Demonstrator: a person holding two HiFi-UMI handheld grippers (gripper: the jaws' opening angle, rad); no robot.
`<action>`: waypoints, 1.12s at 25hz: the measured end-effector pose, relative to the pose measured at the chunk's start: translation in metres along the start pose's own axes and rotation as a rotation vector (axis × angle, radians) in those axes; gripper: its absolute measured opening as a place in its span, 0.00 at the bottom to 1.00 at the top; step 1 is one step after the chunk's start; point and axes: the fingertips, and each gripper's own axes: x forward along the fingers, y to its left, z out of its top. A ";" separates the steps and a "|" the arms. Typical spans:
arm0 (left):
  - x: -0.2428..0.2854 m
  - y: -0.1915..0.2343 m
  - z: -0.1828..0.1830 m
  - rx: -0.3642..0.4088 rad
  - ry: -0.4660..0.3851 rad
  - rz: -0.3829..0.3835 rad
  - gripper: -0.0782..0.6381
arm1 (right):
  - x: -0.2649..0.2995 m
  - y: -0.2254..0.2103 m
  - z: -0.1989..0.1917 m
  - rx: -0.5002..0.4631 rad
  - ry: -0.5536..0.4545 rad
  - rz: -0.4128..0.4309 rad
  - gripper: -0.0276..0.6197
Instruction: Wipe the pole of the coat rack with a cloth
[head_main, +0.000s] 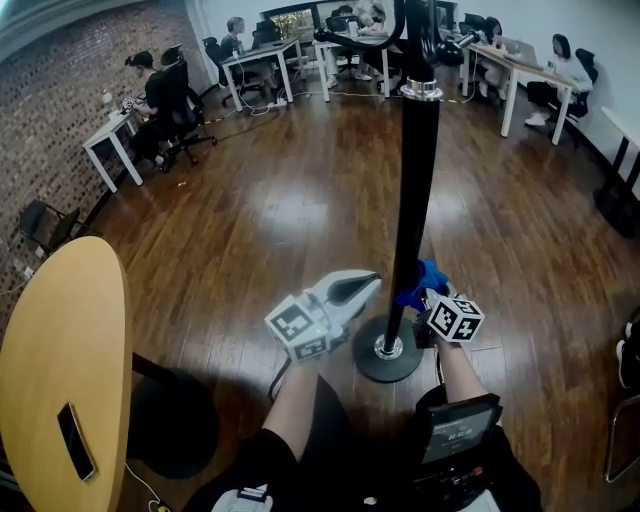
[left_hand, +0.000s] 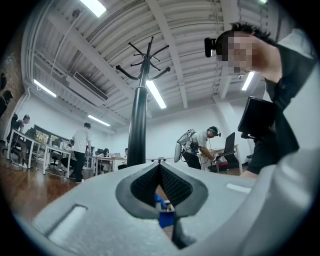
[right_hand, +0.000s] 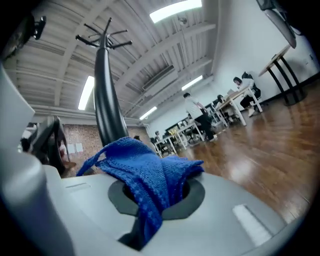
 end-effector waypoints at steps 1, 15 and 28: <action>0.000 0.000 0.001 0.002 -0.002 0.001 0.10 | -0.002 0.017 0.030 -0.018 -0.065 0.038 0.09; -0.009 0.004 0.048 0.067 -0.071 0.019 0.10 | -0.050 0.267 0.323 -0.614 -0.570 0.394 0.09; -0.010 0.003 0.029 0.041 -0.060 0.014 0.10 | -0.013 0.135 0.025 -0.661 -0.088 0.295 0.09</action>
